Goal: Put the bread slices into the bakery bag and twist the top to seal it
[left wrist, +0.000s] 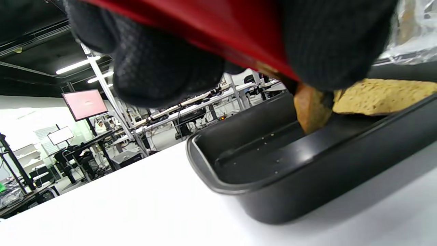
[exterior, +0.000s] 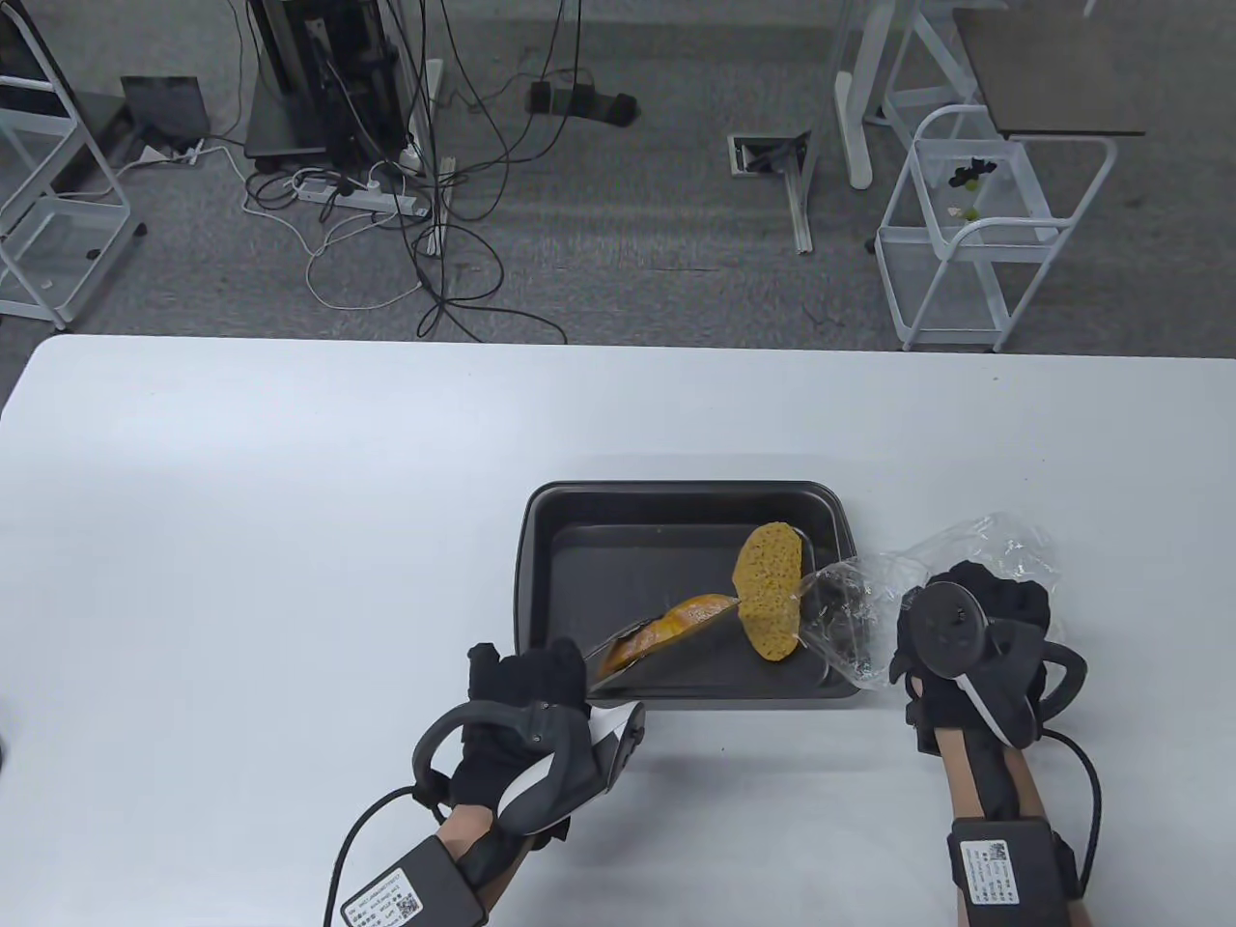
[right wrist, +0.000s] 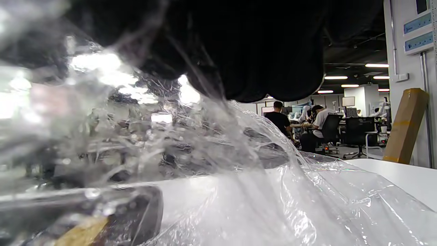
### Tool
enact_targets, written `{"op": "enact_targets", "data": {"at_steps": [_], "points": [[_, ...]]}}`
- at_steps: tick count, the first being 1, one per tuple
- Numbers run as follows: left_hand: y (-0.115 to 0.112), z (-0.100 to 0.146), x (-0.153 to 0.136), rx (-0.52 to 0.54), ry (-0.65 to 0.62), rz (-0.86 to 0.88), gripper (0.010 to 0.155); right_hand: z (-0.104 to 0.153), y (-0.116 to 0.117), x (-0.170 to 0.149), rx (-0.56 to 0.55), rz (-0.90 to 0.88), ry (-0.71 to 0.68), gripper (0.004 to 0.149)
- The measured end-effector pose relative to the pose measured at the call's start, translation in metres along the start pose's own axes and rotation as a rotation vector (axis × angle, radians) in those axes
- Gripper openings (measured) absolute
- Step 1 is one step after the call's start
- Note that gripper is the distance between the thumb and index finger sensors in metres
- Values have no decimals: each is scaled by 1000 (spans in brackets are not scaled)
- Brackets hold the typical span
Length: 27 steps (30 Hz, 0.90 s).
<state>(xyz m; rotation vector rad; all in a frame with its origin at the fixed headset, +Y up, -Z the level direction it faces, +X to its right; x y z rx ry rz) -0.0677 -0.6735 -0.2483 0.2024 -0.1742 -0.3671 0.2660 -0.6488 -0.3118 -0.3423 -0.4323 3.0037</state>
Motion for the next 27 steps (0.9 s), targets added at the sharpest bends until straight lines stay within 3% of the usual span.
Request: {"op": "enact_targets", "data": {"at_steps": [9,13,19,27], "points": [[15,-7,12,-29,-24,95,71,3,-3,5,-38,-10,-21,41],[19,-17,16,-116,-38,204,71,5,-4,9,-68,-10,-39,41],[20,-40,25,-332,-84,382,71,10,-8,17,-102,-35,-85,41],[26,-65,42,-435,-91,406,71,16,-8,36,-71,-70,-217,41]]}}
Point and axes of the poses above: the tracker on the back of each hand, its own x axis roughly to the thumb side, its own z axis roughly from the fingertips to the wrist, y = z × x, the point moved 5 cm from there along -z, roughly from the wrist to the fingertips, and after that the axes turned 4 degrees about x, right-handed, at the moved point
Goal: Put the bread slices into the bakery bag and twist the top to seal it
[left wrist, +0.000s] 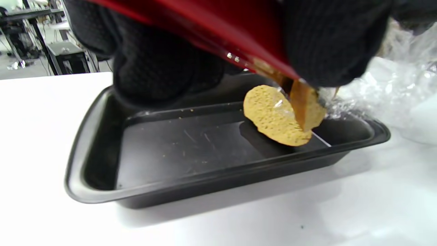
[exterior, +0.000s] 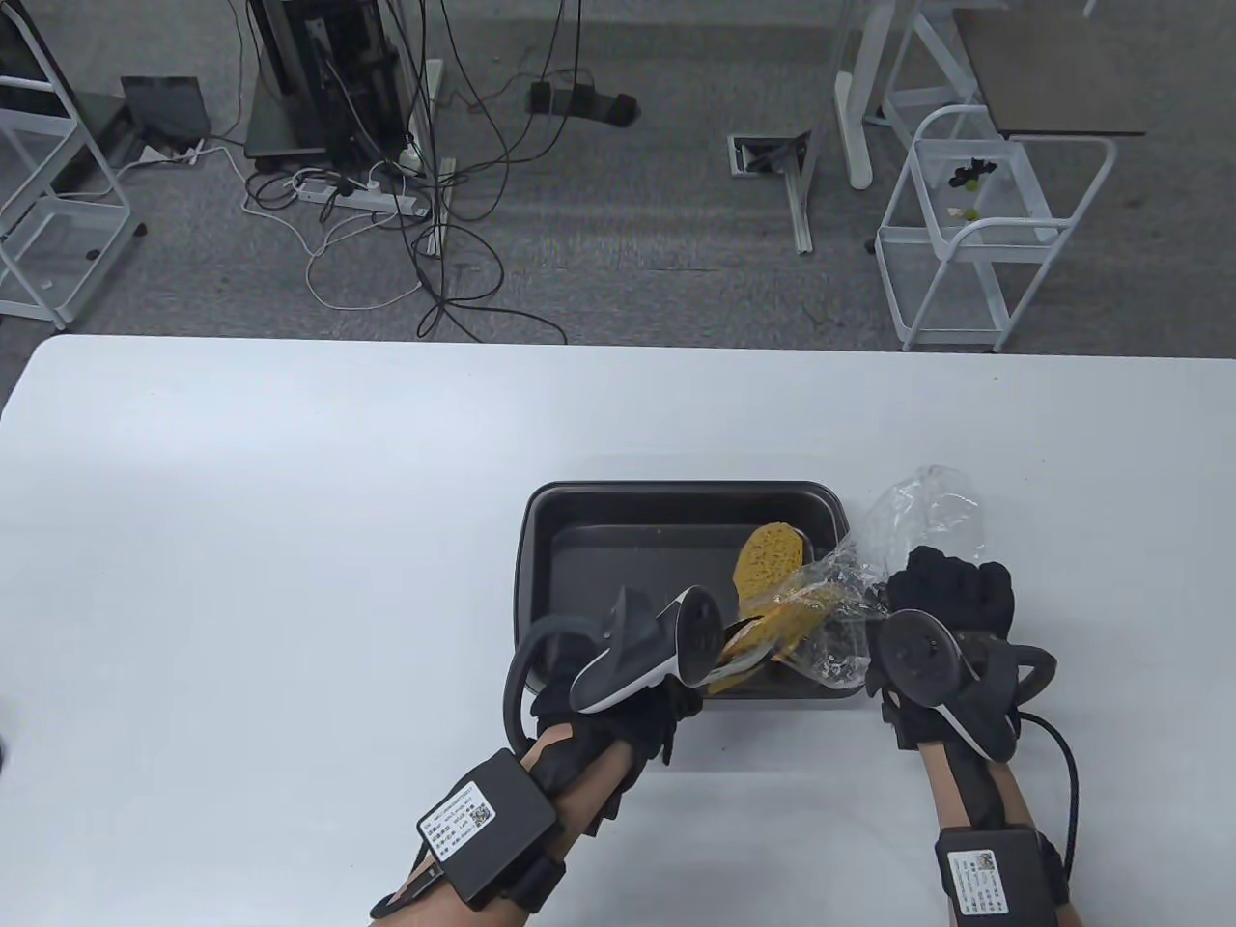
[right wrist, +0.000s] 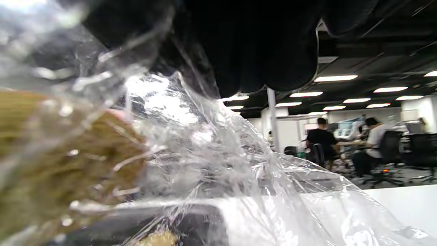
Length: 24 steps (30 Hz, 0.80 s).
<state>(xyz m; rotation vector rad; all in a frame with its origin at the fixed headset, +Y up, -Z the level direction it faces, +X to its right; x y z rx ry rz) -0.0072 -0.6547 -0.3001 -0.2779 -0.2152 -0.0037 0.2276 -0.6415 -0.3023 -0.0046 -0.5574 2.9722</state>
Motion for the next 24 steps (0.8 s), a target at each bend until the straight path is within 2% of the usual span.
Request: {"op": "enact_targets", "data": {"at_steps": [4,10,14,20,24], "points": [[-1,-12,11,-55,-14,76,71,4,-2,16,-7,5,-67,41],[1,-23,19,-43,28,125,71,8,-8,36,11,-28,-153,41],[1,-29,22,-40,72,161,71,10,-12,44,41,-152,-197,41],[-4,-34,33,-117,14,207,72,8,-8,42,118,-291,-230,42],[0,-31,41,-73,13,181,72,6,-9,41,157,-418,-258,43]]}}
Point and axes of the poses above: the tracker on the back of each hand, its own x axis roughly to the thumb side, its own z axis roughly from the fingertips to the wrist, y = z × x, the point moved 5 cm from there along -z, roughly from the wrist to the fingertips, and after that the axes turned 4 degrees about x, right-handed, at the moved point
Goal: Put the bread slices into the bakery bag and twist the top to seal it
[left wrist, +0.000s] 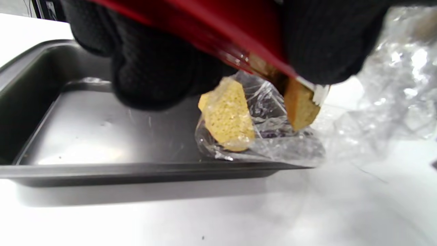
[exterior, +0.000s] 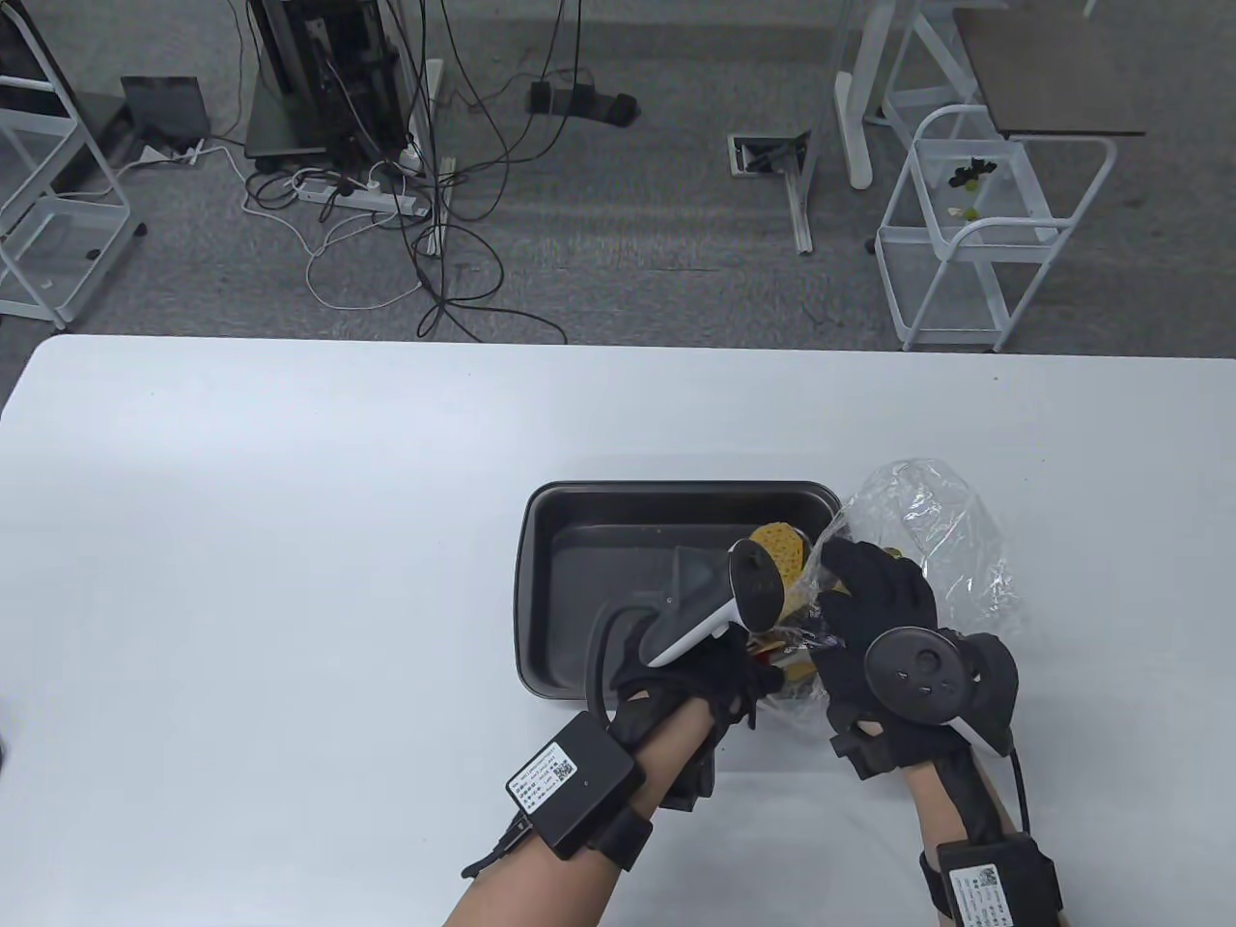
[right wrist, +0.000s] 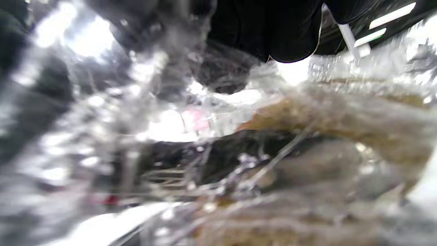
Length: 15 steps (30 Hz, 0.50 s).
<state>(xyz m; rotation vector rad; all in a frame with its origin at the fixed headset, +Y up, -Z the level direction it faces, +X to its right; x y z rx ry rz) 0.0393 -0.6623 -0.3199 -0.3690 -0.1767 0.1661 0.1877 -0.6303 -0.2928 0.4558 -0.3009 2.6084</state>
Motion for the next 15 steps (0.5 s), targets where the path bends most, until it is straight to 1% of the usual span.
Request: {"op": "enact_targets", "data": {"at_steps": [2,3,4,6,7,8,9,10,11,12,14,15], "points": [[1,2,4,9,-30,38,72,-1,-2,-4,4,-75,30,43],[3,5,10,44,-81,33,72,1,-5,-10,-24,-106,76,43],[4,9,12,81,-89,18,72,2,-7,-14,-47,-125,99,43],[8,24,24,270,-90,-136,72,3,-14,-20,-89,-202,113,43],[9,35,35,416,-109,-279,72,4,-17,-25,-100,-263,150,43],[7,42,41,500,-104,-357,72,5,-18,-28,-102,-301,173,43],[3,51,51,598,-110,-468,72,5,-18,-30,-92,-367,169,43],[-1,54,57,618,-104,-530,72,4,-16,-31,-69,-412,157,43],[-3,53,58,608,-91,-533,72,3,-14,-32,-54,-421,157,43],[-4,50,58,574,-78,-512,72,2,-11,-33,-25,-426,148,43],[-1,38,49,461,-40,-380,73,1,-7,-33,-8,-433,117,43],[1,27,39,351,9,-249,73,0,-5,-30,9,-446,80,43]]}}
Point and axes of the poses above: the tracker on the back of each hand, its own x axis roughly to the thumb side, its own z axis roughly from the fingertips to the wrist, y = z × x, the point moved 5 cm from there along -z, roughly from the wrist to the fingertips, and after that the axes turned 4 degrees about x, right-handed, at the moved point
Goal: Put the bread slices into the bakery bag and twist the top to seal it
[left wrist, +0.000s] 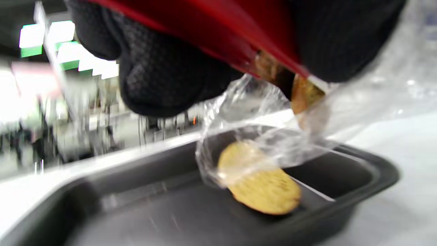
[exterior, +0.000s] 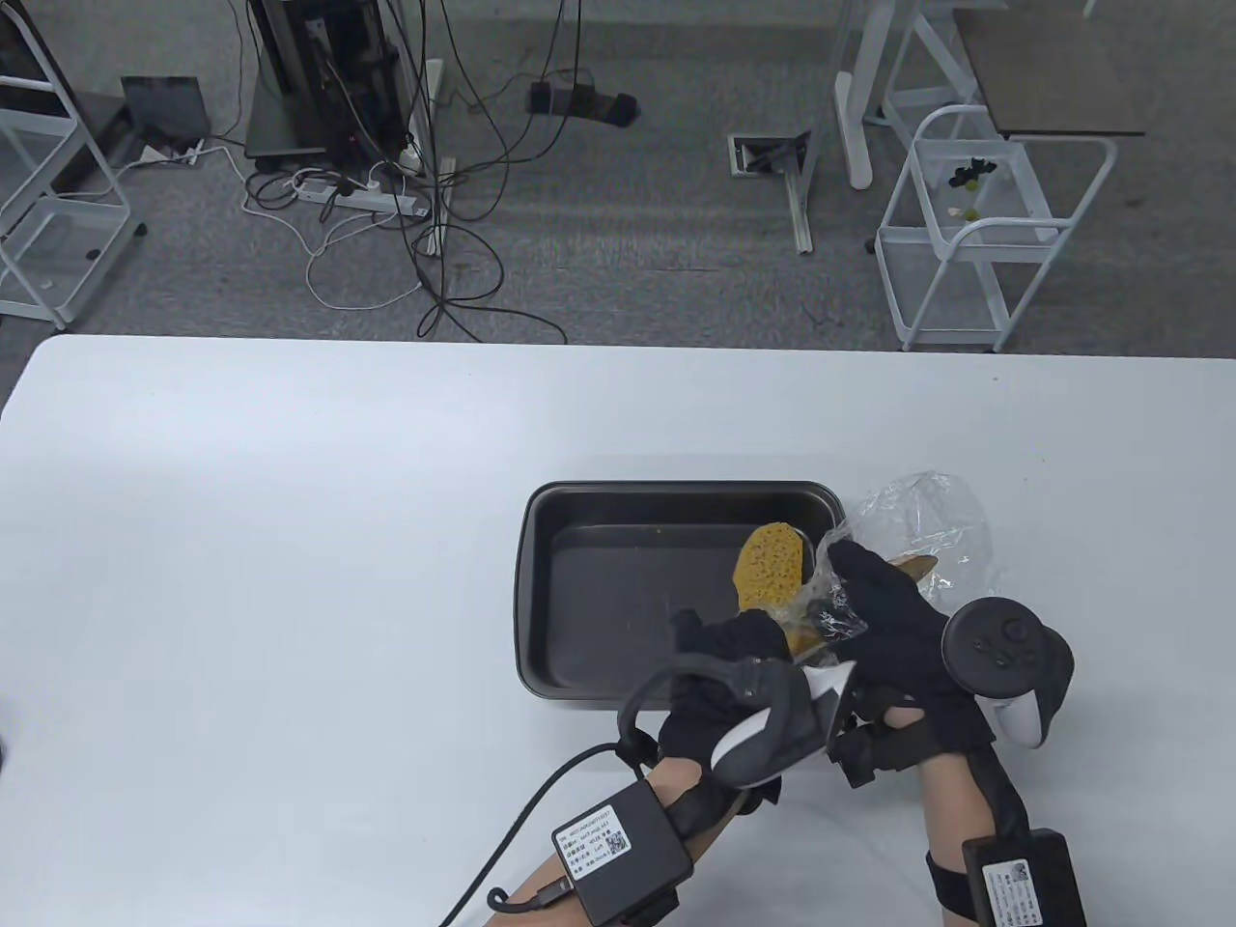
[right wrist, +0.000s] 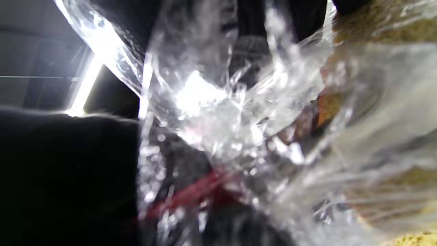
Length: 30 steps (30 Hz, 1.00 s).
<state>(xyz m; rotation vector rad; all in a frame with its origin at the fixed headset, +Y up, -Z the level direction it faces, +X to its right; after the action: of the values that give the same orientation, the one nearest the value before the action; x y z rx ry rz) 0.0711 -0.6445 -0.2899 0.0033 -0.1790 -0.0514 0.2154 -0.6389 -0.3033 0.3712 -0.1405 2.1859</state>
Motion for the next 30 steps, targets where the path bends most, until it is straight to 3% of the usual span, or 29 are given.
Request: {"op": "enact_targets", "data": {"at_steps": [2,4,6,11,15,20,30], "points": [[-5,-16,-14,-149,29,184,73,-2,8,2,86,-35,-38,43],[-13,-28,-27,-298,86,338,75,-2,10,0,93,-41,-45,44],[-19,-36,-31,-381,82,371,78,-3,9,-1,62,-79,-40,44],[-36,-38,-30,-522,79,434,86,-8,16,-12,180,-311,-12,44],[-32,-40,-24,-424,77,293,90,-8,21,-21,206,-406,44,44],[-22,-36,-18,-330,37,226,92,-5,4,-22,62,-274,64,43],[-25,-37,-31,-434,52,282,92,-1,-9,-17,-48,20,68,43]]}}
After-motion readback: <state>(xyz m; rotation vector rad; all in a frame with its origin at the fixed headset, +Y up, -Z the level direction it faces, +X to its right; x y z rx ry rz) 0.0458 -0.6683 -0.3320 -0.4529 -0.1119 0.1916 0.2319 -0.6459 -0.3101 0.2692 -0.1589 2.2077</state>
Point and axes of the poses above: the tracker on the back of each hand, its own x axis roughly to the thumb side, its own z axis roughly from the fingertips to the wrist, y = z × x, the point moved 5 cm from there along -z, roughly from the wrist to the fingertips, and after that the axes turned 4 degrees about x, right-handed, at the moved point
